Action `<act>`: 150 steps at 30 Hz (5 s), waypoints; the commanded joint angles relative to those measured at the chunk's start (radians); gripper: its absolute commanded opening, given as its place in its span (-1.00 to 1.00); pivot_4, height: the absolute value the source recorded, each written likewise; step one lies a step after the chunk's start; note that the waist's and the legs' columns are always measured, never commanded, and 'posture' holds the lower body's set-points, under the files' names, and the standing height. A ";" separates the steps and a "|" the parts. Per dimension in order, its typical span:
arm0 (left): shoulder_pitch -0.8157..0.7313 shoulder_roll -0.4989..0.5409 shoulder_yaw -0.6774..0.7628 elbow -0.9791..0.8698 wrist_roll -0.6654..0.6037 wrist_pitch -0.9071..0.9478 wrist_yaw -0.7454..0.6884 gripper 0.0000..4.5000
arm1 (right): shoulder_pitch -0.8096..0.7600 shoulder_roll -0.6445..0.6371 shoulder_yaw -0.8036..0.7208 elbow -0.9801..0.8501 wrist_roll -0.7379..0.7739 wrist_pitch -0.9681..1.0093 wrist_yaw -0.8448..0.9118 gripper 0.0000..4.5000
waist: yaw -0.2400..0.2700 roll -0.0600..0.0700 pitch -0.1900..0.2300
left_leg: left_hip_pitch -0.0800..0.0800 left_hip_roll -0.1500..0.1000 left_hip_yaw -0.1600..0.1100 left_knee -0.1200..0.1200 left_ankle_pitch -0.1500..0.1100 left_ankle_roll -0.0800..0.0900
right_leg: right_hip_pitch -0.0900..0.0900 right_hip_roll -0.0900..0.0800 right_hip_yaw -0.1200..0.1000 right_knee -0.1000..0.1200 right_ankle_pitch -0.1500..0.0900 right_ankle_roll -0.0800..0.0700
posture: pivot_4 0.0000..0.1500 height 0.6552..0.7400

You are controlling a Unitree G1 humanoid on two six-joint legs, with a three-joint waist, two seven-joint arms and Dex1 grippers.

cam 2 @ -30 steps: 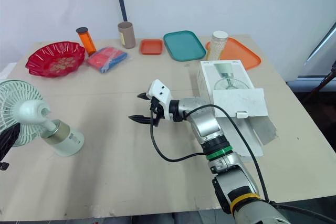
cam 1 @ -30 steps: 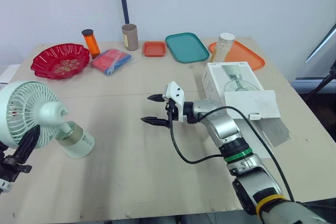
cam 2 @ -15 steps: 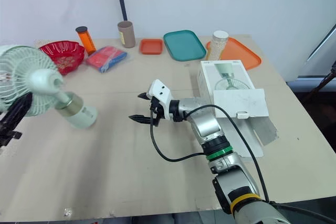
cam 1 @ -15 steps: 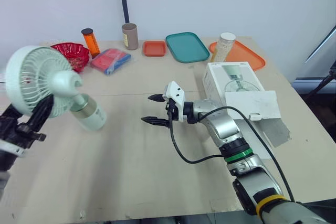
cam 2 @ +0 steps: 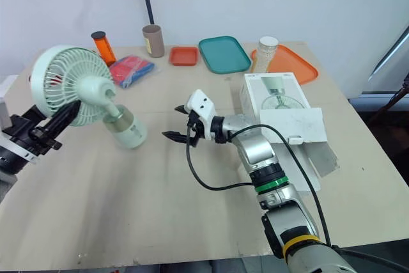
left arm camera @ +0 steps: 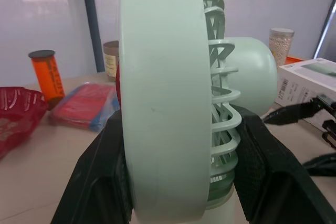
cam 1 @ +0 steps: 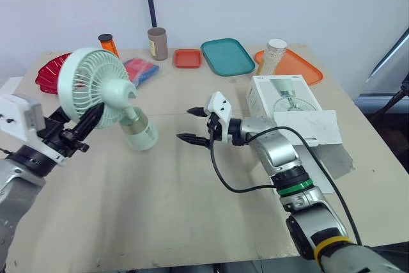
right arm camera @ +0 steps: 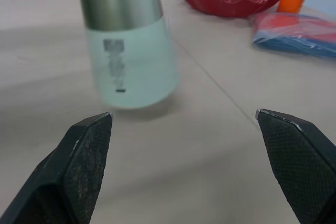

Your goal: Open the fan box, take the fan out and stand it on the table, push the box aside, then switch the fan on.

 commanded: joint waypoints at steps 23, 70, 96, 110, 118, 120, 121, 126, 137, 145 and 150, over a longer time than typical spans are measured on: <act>-0.184 -0.044 -0.156 -0.064 0.076 0.111 0.105 -0.15 | -0.044 0.157 0.029 -0.293 0.055 0.354 -0.280 1.00 | -0.001 -0.001 0.000 | -0.006 -0.001 0.003 0.001 0.001 -0.002 | -0.010 -0.001 0.003 0.008 0.000 -0.001 | 1.00 1.00; -0.210 -0.124 -0.185 -0.079 0.153 0.123 0.107 -0.15 | -0.090 0.257 0.066 -0.146 0.017 0.300 -0.314 -0.83 | -0.001 -0.001 -0.001 | -0.006 -0.002 0.004 0.001 0.002 -0.003 | -0.012 -0.002 0.003 0.012 0.000 -0.001 | 1.00 1.00; -0.153 -0.044 0.082 -0.039 -0.081 0.124 0.004 0.99 | -0.116 0.254 0.002 -0.087 0.030 0.261 -0.326 -0.83 | -0.001 -0.001 -0.001 | -0.005 -0.002 0.004 0.002 0.002 -0.003 | -0.012 -0.002 0.003 0.013 0.000 -0.001 | 1.00 1.00; -0.153 0.057 0.176 0.182 -0.096 0.119 -0.171 0.88 | -0.103 0.076 -0.134 -0.132 0.210 0.145 -0.028 -0.83 | -0.001 -0.002 0.000 | -0.006 -0.002 0.004 0.002 0.001 -0.002 | -0.012 -0.002 0.002 0.012 0.000 -0.001 | 1.00 1.00; -0.090 -0.007 -0.033 0.231 0.071 0.023 -0.407 -0.31 | 0.018 -0.098 -0.177 -0.259 0.361 0.172 0.210 -0.83 | -0.004 -0.002 0.000 | -0.007 -0.002 0.004 0.002 0.001 -0.002 | -0.012 -0.003 0.002 0.012 -0.001 -0.001 | 1.00 1.00; -0.088 -0.024 -0.074 0.244 0.100 0.001 -0.444 -0.59 | 0.045 -0.124 -0.175 -0.283 0.382 0.178 0.246 -0.83 | -0.006 -0.002 0.000 | -0.006 -0.002 0.004 0.002 0.001 -0.002 | -0.012 -0.002 0.003 0.012 -0.001 -0.001 | 1.00 1.00; -0.087 -0.030 -0.093 0.250 0.116 -0.010 -0.462 -0.74 | 0.058 -0.136 -0.173 -0.293 0.390 0.178 0.262 -0.83 | -0.006 -0.002 0.000 | -0.006 -0.002 0.004 0.002 0.001 -0.002 | -0.012 -0.002 0.003 0.012 -0.001 -0.001 | 1.00 1.00; -0.107 -0.059 -0.184 0.280 0.179 -0.057 -0.543 -0.98 | 0.119 -0.180 -0.144 -0.316 0.384 0.147 0.322 -0.83 | -0.003 -0.002 0.000 | -0.006 -0.002 0.004 0.002 0.001 -0.002 | -0.012 -0.003 0.003 0.012 -0.001 -0.001 | 1.00 1.00; -0.149 -0.108 -0.401 0.391 0.420 -0.210 -0.639 -0.98 | 0.183 -0.200 -0.073 -0.337 0.348 0.059 0.389 -0.83 | 0.000 -0.002 0.000 | -0.006 -0.002 0.004 0.002 0.001 -0.002 | -0.012 -0.003 0.003 0.013 -0.001 -0.001 | 1.00 1.00; -0.163 -0.126 -0.492 0.419 0.479 -0.253 -0.720 -0.98 | 0.194 -0.196 -0.062 -0.346 0.327 0.033 0.367 -0.83 | 0.000 -0.002 0.000 | -0.006 -0.002 0.004 0.003 0.001 -0.002 | -0.012 -0.003 0.002 0.013 -0.001 -0.001 | 1.00 1.00; -0.172 -0.135 -0.506 0.437 0.502 -0.270 -0.732 -0.98 | 0.193 -0.199 -0.051 -0.337 0.304 0.021 0.358 -0.83 | 0.000 -0.002 0.000 | -0.006 -0.002 0.004 0.003 0.001 -0.002 | -0.012 -0.003 0.002 0.013 -0.001 -0.001 | 1.00 1.00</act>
